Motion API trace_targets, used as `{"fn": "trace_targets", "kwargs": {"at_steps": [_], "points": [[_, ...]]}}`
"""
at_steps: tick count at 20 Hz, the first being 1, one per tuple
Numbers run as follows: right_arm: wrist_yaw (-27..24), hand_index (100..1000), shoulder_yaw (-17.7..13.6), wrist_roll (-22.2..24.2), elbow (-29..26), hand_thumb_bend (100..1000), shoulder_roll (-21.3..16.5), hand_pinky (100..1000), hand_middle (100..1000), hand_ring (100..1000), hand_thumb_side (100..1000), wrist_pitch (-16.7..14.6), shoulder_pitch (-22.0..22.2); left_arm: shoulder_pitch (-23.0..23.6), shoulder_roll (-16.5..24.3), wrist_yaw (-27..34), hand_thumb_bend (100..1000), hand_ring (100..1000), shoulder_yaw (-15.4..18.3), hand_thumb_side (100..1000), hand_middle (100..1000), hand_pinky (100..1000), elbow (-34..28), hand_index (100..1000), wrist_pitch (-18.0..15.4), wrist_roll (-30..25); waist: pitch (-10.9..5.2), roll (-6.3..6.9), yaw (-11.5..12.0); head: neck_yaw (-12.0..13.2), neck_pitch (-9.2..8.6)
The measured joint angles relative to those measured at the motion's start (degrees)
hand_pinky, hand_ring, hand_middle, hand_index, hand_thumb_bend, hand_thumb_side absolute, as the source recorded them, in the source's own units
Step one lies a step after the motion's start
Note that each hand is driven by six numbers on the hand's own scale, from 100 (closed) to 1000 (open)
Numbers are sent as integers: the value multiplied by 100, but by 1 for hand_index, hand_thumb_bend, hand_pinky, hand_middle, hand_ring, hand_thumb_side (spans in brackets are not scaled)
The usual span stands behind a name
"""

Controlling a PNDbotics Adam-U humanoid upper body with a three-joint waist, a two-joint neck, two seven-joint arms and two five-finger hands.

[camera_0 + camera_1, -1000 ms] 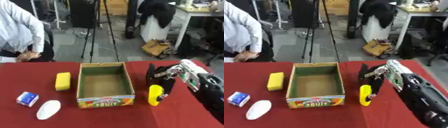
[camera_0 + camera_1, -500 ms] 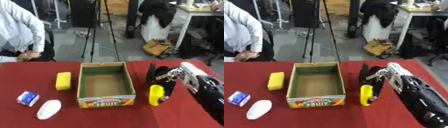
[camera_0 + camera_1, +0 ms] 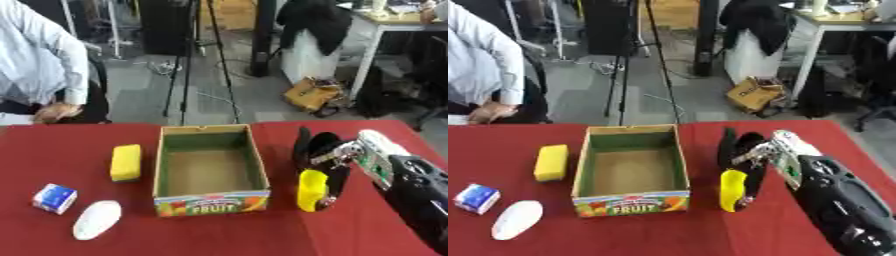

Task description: Pick up objects on the table and place them in the box.

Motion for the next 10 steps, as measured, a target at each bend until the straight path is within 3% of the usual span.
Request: {"fn": "trace_targets", "kwargs": {"at_steps": [10], "points": [[7, 883, -69, -82, 85, 540, 62, 520, 858, 764, 345, -16, -48, -10, -7, 0, 100, 819, 0, 892, 754, 904, 0, 789, 36, 46, 9, -6, 2, 1, -1]]}}
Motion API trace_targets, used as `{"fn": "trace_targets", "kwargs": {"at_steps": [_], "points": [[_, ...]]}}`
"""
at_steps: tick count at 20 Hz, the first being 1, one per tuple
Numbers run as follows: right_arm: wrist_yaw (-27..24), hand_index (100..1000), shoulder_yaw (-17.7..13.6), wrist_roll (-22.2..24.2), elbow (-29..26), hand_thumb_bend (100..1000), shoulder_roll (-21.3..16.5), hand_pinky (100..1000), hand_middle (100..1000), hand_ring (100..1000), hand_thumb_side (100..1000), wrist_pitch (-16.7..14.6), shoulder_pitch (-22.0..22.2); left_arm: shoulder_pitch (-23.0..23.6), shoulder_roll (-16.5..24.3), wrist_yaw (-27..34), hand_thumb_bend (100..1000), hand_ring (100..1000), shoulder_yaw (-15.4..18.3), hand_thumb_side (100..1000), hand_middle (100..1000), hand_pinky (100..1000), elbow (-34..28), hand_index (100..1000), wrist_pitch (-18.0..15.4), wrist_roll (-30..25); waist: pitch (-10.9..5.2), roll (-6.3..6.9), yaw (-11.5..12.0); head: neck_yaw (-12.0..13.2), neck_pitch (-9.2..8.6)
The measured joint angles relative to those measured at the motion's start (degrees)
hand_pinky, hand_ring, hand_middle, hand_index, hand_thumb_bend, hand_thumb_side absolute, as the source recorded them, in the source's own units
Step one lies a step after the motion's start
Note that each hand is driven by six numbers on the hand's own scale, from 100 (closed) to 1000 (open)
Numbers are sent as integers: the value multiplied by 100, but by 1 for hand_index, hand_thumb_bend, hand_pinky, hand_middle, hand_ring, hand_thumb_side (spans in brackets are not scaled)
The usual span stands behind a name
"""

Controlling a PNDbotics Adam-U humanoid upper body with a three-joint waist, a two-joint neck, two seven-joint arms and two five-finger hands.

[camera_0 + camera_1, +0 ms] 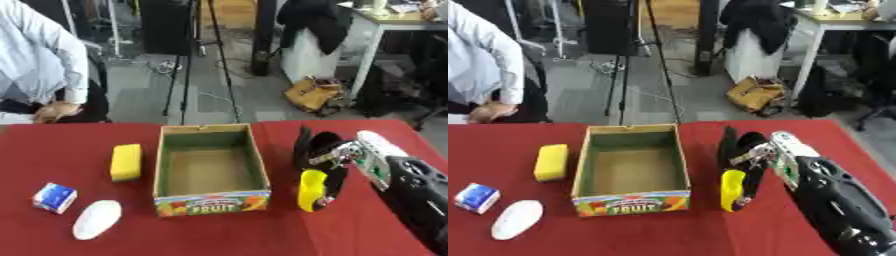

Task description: Pick up objects on the table and place them in the box.

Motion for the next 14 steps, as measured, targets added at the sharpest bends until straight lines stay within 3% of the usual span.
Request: {"fn": "trace_targets", "kwargs": {"at_steps": [3, 6, 14], "points": [[-14, 883, -1, -9, 25, 540, 26, 520, 858, 764, 345, 9, 0, -16, 0, 0, 100, 819, 0, 892, 754, 904, 0, 789, 6, 7, 0, -2, 0, 0, 0], [-24, 825, -4, -22, 54, 498, 26, 474, 812, 701, 347, 16, 0, -18, -1, 0, 100, 821, 0, 881, 755, 904, 0, 789, 11, 11, 2, -2, 0, 1, 0], [-25, 759, -54, -217, 162, 495, 55, 369, 764, 648, 306, 26, -2, -22, -1, 0, 100, 822, 0, 876, 756, 908, 0, 788, 22, 22, 10, 0, 1, 1, -8]]}}
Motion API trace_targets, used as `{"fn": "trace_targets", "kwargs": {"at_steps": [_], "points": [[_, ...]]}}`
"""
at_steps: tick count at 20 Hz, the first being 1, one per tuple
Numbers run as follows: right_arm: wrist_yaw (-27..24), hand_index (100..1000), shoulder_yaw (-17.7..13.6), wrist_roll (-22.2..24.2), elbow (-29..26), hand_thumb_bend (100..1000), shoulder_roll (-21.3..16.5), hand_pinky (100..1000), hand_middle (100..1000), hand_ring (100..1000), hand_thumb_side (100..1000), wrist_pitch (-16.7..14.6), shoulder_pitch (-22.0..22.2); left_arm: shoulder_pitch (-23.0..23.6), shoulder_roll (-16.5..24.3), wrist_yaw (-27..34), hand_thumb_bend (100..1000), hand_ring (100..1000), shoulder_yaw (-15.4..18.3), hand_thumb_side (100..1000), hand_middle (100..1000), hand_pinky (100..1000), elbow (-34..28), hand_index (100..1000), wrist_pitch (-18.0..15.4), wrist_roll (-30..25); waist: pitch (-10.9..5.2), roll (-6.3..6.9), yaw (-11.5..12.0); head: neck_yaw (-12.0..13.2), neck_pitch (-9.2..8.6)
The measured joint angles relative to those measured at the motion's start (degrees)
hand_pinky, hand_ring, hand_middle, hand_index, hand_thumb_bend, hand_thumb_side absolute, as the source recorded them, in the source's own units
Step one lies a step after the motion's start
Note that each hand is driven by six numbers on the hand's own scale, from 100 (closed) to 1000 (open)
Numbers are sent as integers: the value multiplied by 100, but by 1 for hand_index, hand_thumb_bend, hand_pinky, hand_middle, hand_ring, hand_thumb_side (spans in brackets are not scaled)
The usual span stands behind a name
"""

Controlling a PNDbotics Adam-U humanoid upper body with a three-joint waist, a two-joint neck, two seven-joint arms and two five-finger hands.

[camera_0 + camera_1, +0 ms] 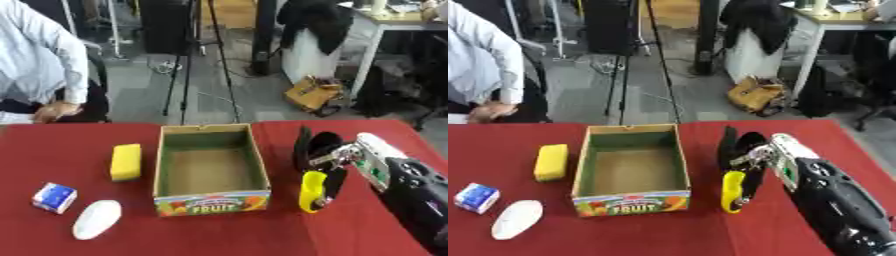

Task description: Pick up objects on the table and place them in the box.

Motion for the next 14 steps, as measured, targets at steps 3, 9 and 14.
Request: {"fn": "trace_targets", "kwargs": {"at_steps": [3, 9, 14], "points": [[0, 736, -19, -94, 28, 489, 23, 332, 737, 623, 301, -27, -8, 0, -1, 0, 100, 824, 0, 873, 756, 910, 0, 788, 0, 0, 7, 0, 0, 0, -10], [0, 711, -26, -225, 69, 502, 28, 287, 706, 598, 278, -88, -29, -6, -1, -1, 100, 824, 0, 871, 756, 912, 0, 787, -8, 11, 8, 0, 7, -1, -10], [-68, 658, -26, -304, 30, 503, 19, 220, 637, 550, 235, -167, 6, -7, -1, -2, 100, 823, 0, 867, 756, 918, 0, 786, -18, 21, 8, -11, -7, 0, -10]]}}
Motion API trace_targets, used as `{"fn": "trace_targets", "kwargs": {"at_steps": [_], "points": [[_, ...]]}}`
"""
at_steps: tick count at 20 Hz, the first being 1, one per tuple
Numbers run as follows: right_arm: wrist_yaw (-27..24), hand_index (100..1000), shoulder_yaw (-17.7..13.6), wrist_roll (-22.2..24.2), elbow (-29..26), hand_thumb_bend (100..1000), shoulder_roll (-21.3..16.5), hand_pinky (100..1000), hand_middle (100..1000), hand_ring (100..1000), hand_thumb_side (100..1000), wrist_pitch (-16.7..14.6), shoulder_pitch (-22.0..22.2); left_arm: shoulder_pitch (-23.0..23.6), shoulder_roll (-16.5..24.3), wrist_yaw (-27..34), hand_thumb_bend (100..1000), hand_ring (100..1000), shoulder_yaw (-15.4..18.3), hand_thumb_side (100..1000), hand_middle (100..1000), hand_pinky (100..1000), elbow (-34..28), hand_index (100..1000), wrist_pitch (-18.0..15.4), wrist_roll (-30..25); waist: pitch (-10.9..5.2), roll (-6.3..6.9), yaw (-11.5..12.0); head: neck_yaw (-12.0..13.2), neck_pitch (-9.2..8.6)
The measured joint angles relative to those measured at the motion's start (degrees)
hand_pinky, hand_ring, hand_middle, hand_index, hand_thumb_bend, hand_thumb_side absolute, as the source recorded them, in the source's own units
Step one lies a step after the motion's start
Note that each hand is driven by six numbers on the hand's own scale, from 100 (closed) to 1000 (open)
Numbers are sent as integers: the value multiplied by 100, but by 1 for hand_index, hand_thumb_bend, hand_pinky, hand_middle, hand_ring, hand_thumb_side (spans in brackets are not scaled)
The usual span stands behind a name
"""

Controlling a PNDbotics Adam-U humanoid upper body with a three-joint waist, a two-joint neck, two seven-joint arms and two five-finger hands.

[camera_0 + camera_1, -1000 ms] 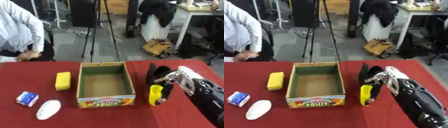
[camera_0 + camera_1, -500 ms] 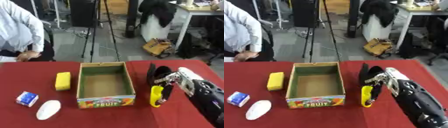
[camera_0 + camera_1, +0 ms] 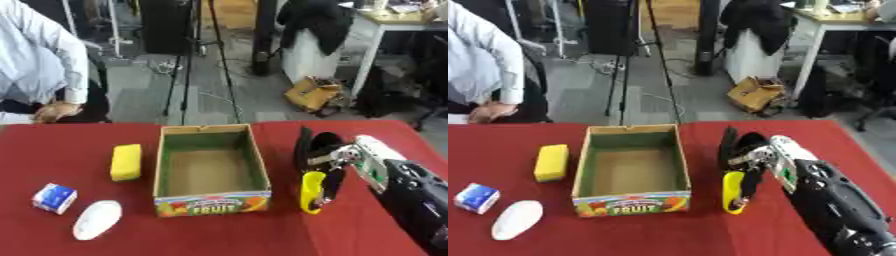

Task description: Pick up objects on the table and place them in the box.

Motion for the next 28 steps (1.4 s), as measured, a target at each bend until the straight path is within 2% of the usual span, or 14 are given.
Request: {"fn": "trace_targets", "kwargs": {"at_steps": [10, 13, 24, 28], "points": [[-173, 589, 49, -112, -105, 486, -22, 171, 576, 519, 214, -19, 29, -30, 0, -2, 100, 824, 1, 862, 755, 925, 0, 783, -2, 6, 0, -1, -46, 0, 0], [-190, 542, 52, -147, -123, 481, -38, 142, 537, 502, 202, -21, 30, -34, 0, -2, 100, 824, 2, 859, 754, 927, 0, 781, 5, 23, -1, -1, -51, 0, 0], [-234, 504, 84, -255, -176, 466, -46, 103, 495, 473, 177, 10, 29, -34, 0, -9, 100, 823, 14, 858, 753, 928, 0, 780, -11, 66, -1, 2, -69, -4, 1], [-263, 486, 83, -330, -216, 434, -47, 100, 442, 444, 166, 25, 29, -40, 0, -17, 100, 823, 31, 856, 752, 929, 0, 779, -10, 72, -1, 10, -77, -8, 1]]}}
